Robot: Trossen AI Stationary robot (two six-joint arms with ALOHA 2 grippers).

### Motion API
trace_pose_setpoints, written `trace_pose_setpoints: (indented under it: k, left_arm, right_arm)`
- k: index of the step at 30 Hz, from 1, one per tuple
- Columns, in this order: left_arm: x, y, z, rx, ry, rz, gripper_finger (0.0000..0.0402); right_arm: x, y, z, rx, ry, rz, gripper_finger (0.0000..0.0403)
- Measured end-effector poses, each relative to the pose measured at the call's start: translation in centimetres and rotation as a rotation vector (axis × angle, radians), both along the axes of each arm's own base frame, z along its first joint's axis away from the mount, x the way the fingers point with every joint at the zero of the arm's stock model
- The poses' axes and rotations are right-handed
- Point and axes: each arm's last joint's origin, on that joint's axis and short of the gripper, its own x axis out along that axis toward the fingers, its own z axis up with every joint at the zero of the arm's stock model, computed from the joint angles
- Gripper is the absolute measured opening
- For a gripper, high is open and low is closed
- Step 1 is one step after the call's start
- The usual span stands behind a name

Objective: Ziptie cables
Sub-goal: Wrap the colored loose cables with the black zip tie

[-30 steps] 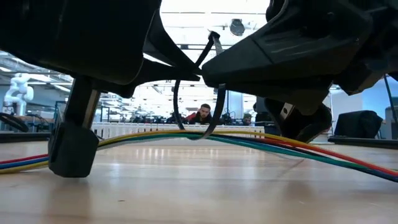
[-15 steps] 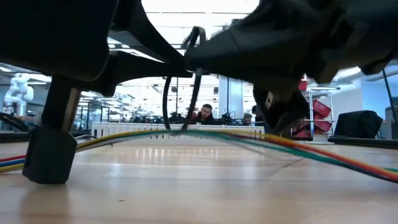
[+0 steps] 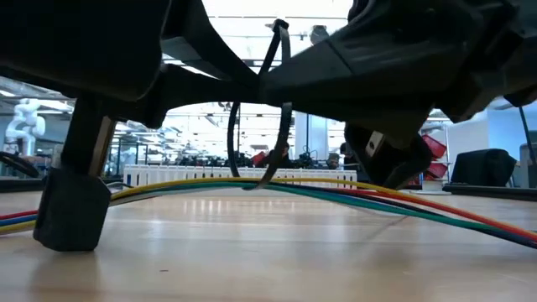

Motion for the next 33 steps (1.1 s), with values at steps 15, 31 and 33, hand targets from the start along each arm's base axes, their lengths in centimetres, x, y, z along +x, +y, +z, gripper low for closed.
trace_pose_setpoints:
  k: [15,31,33]
  left_arm:
    - [-0.4,-0.3,-0.1,0.020,0.023,-0.015,0.0000]
    - [1.0,1.1,0.0,-0.003,0.005,0.026,0.0000]
    - [1.0,1.1,0.0,-0.002,0.011,0.022,0.0000]
  right_arm:
    - [-0.7,-2.3,1.1,-0.035,-0.079,-0.099,0.0000]
    - [-1.1,-2.0,1.3,0.017,-0.015,0.063,0.0000]
    - [-1.0,-2.2,1.3,0.015,-0.015,0.067,0.0000]
